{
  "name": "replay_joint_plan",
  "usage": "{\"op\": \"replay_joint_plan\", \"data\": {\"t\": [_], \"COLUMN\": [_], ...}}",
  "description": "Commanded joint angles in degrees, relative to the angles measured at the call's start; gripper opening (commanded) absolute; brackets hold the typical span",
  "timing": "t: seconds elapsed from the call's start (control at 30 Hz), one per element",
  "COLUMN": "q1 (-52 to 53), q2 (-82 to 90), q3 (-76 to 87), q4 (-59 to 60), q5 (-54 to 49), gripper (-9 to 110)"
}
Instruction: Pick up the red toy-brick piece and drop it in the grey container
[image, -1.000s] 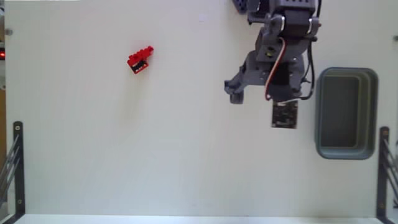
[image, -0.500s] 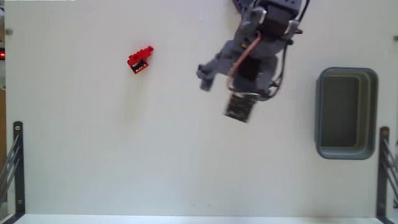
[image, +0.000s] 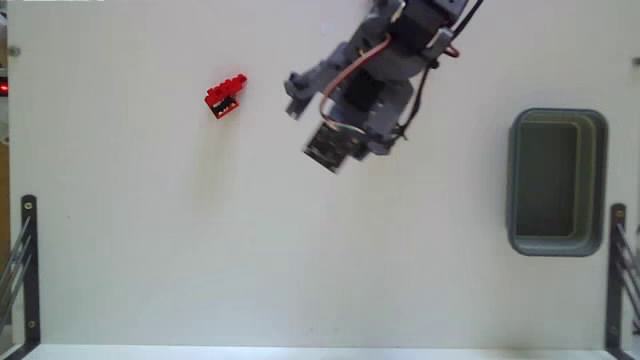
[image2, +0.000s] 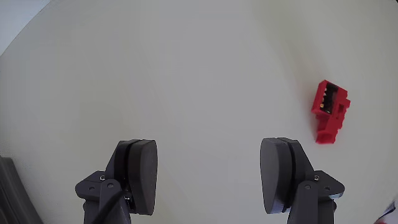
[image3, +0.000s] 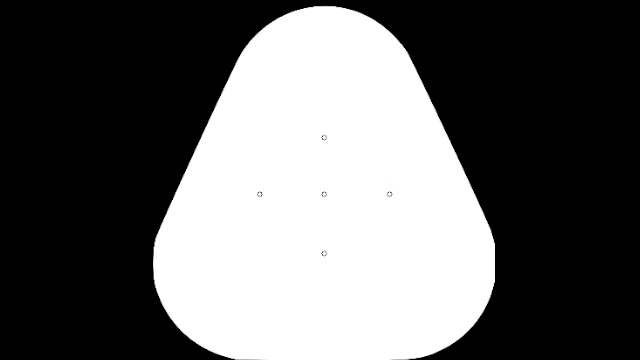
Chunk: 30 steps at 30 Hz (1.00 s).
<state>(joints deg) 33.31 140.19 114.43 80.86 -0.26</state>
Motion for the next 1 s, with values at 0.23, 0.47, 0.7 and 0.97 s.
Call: {"op": "replay_joint_plan", "data": {"t": [0.23,0.47,0.7,0.97], "q1": [11.2,17.8,24.1,24.2], "q2": [1.9,1.9,1.9,1.9], "q3": [0.1,0.1,0.1,0.1], "q4": [1.1,1.1,1.1,1.1], "q5": [0.3,0.3,0.3,0.3], "gripper": [110,110,110,110]}}
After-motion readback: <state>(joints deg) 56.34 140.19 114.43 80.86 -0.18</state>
